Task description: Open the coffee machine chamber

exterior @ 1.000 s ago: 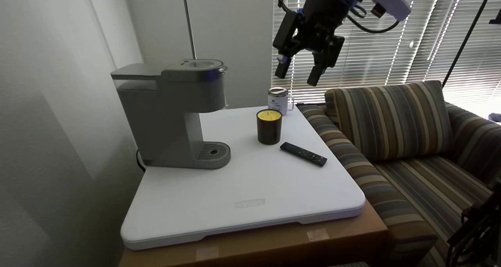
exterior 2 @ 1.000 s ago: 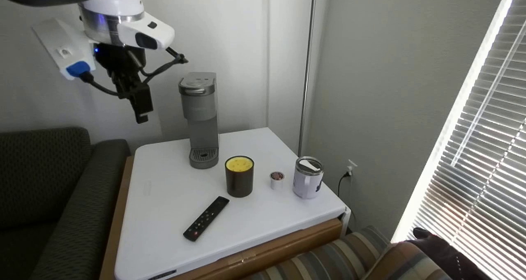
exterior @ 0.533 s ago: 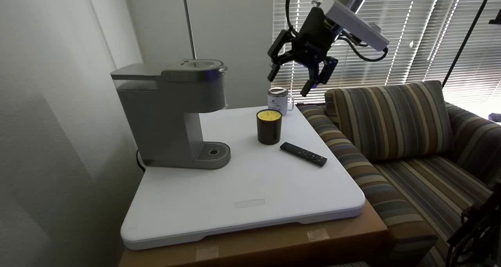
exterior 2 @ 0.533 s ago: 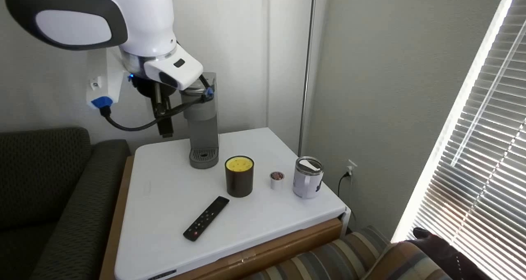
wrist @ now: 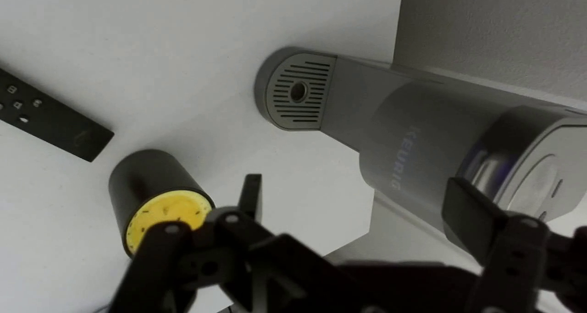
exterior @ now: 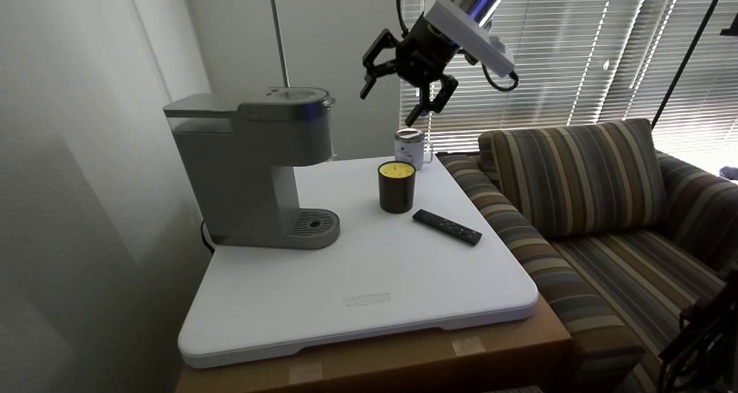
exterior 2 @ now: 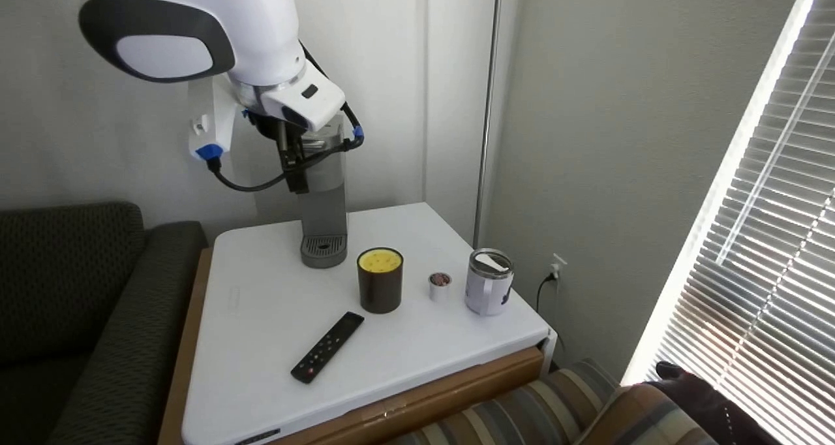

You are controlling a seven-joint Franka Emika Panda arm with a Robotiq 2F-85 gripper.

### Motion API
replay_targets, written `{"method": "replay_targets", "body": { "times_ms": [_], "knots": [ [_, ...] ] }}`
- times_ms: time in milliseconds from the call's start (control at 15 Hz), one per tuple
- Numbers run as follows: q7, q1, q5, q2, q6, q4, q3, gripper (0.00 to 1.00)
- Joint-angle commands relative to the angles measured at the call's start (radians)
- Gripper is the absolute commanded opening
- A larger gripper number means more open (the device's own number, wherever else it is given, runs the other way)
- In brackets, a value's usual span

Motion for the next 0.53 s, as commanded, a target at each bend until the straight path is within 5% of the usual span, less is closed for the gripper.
{"method": "replay_targets", "body": {
  "times_ms": [0,67,133,467],
  "knots": [
    [-0.005,0.002,0.002,0.092,0.027,0.098,0.002,1.00],
    [0.001,0.004,-0.002,0.107,0.028,0.115,0.000,1.00],
    [0.002,0.004,0.001,0.121,0.029,0.133,0.001,0.75],
    [0.001,0.011,0.007,0.167,0.035,0.193,0.006,0.45]
  ]
}}
